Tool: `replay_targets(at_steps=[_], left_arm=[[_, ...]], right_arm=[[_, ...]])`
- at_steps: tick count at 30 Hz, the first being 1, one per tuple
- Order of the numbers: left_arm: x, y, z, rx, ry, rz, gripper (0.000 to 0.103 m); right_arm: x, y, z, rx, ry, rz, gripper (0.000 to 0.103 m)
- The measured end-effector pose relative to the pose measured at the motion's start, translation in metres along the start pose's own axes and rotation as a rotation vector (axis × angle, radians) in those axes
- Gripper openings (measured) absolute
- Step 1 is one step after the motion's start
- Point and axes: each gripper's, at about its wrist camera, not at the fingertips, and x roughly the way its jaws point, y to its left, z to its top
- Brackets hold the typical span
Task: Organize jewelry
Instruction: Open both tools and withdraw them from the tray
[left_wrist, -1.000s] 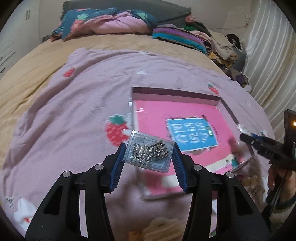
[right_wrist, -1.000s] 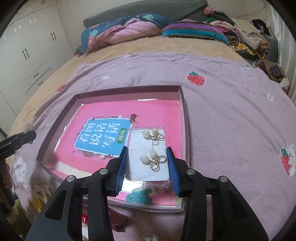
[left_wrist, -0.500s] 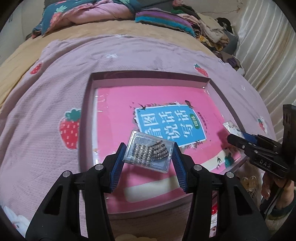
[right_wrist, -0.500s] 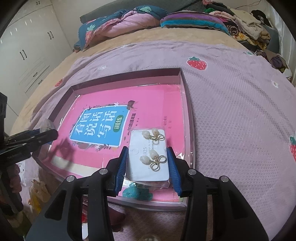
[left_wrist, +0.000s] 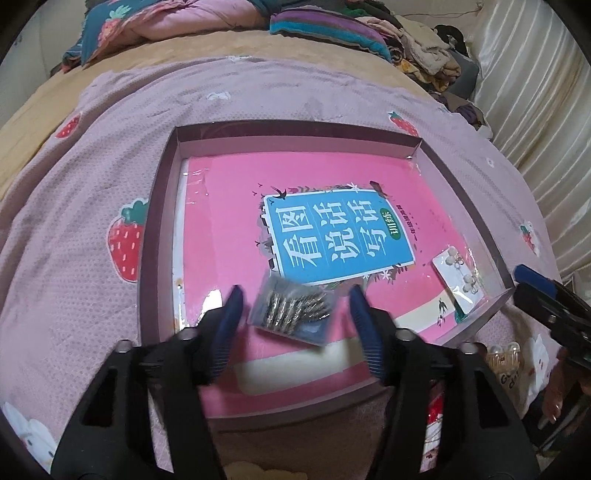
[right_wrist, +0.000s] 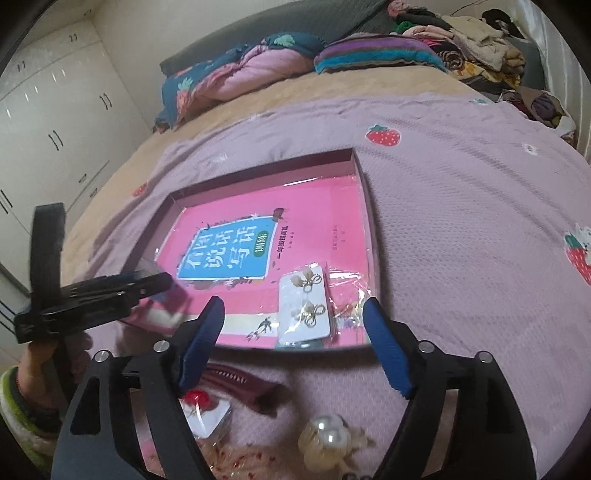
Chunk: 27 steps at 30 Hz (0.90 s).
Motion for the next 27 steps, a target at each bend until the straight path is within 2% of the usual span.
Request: replay_targets(at_steps=[2, 6, 7, 8, 9, 15, 27], left_arm=[[-0.005, -0.001, -0.001, -0.002, -0.009, -0.003, 0.061], [-0.02, 0.0, -0.003, -0.016, -0.03, 0.002, 0.067], [-0.022, -0.001, -0.003, -0.019, -0.033, 0.002, 0.071], [-0.027, -0.001, -0.004, -0.024, -0.038, 0.003, 0.083], [-0.033, -0.001, -0.005, -0.026, -0.049, 0.006, 0.086], [-0.066, 0.0, -0.009, -0.047, -0.098, 0.007, 0.093], [-0.121, 0.006, -0.022, -0.093, -0.189, 0.004, 0.093]], right_arm=[[-0.008, 0.0, -0.002, 0.007, -0.016, -0.004, 0.087], [-0.025, -0.001, -0.009, 0.043, -0.045, 0.017, 0.091], [-0.028, -0.001, -0.01, 0.045, -0.047, 0.02, 0.091], [-0.032, 0.0, -0.011, 0.041, -0.05, 0.02, 0.091], [-0.035, 0.001, -0.011, 0.038, -0.054, 0.019, 0.091], [-0.054, 0.008, -0.014, 0.018, -0.092, 0.011, 0.092], [-0.096, 0.022, -0.016, -0.009, -0.173, 0.021, 0.092]])
